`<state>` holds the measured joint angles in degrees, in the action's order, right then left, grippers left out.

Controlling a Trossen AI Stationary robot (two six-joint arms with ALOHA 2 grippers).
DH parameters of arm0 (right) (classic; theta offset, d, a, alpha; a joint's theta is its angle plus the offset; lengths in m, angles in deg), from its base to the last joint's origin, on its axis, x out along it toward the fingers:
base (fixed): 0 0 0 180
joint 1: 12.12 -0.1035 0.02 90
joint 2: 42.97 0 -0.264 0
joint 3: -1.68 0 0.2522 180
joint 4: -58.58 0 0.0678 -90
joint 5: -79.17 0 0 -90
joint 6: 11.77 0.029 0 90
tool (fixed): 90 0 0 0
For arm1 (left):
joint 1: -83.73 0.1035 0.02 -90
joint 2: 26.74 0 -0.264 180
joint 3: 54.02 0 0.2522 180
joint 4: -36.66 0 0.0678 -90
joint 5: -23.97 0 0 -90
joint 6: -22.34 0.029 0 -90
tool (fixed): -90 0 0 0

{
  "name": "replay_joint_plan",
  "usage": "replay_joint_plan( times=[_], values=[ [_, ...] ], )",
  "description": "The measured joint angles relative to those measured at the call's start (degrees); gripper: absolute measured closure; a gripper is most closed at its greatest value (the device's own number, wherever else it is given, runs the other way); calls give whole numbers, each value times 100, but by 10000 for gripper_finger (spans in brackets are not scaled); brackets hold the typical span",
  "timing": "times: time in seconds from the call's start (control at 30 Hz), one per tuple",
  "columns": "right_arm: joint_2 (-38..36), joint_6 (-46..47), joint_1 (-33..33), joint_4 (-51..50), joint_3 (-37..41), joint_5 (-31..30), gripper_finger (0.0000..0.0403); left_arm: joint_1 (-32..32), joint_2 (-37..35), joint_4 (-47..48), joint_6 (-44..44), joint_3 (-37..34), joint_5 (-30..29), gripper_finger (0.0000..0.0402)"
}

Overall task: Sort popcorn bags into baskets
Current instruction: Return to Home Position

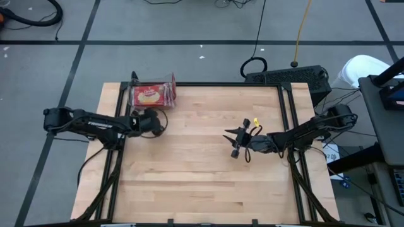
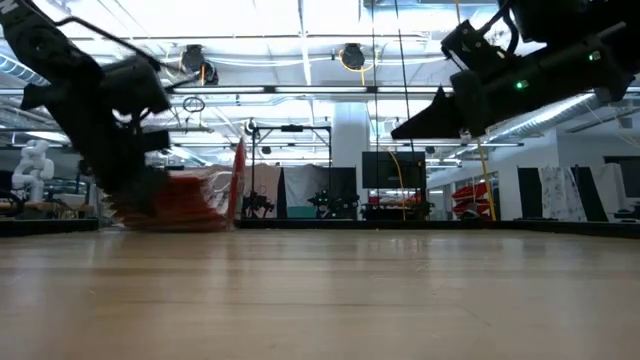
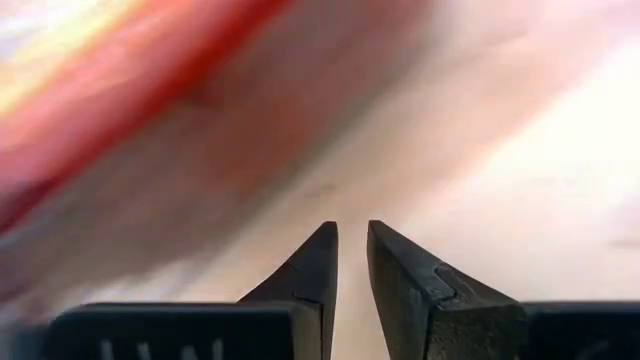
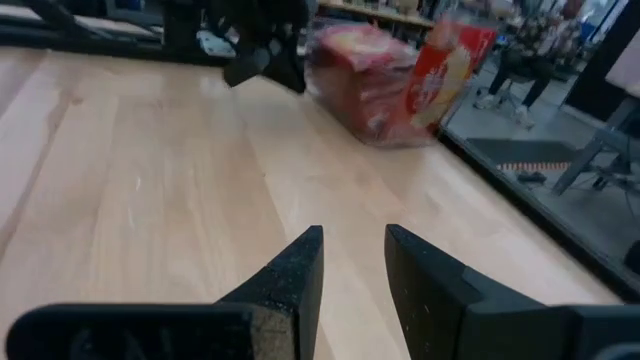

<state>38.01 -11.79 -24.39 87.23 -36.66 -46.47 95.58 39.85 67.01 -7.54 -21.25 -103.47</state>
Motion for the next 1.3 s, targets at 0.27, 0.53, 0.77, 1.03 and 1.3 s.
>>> replay_joint_plan(
  times=[0.27, 0.53, 0.77, 1.03, 1.3],
  values=[
    [-1043, -238, 68, -1149, 0, 741, 320, -1115, -902, -349, 864, 5, 693, 337],
    [-2382, -528, 195, -2581, 5, 1333, 398, -2115, -2492, -629, 1958, -73, 564, 337],
    [-3351, -896, 462, -2298, 657, 1345, 400, -2212, -3863, -2174, 2730, -1171, 736, 337],
    [-4336, -994, 853, -1995, 1507, 2301, 402, -2290, -4643, -3303, 2666, -1752, 1295, 337],
    [-4995, -850, 1227, -2241, 1988, 2844, 402, -2283, -4636, -2883, 2870, -1668, 1161, 338]
  ],
)
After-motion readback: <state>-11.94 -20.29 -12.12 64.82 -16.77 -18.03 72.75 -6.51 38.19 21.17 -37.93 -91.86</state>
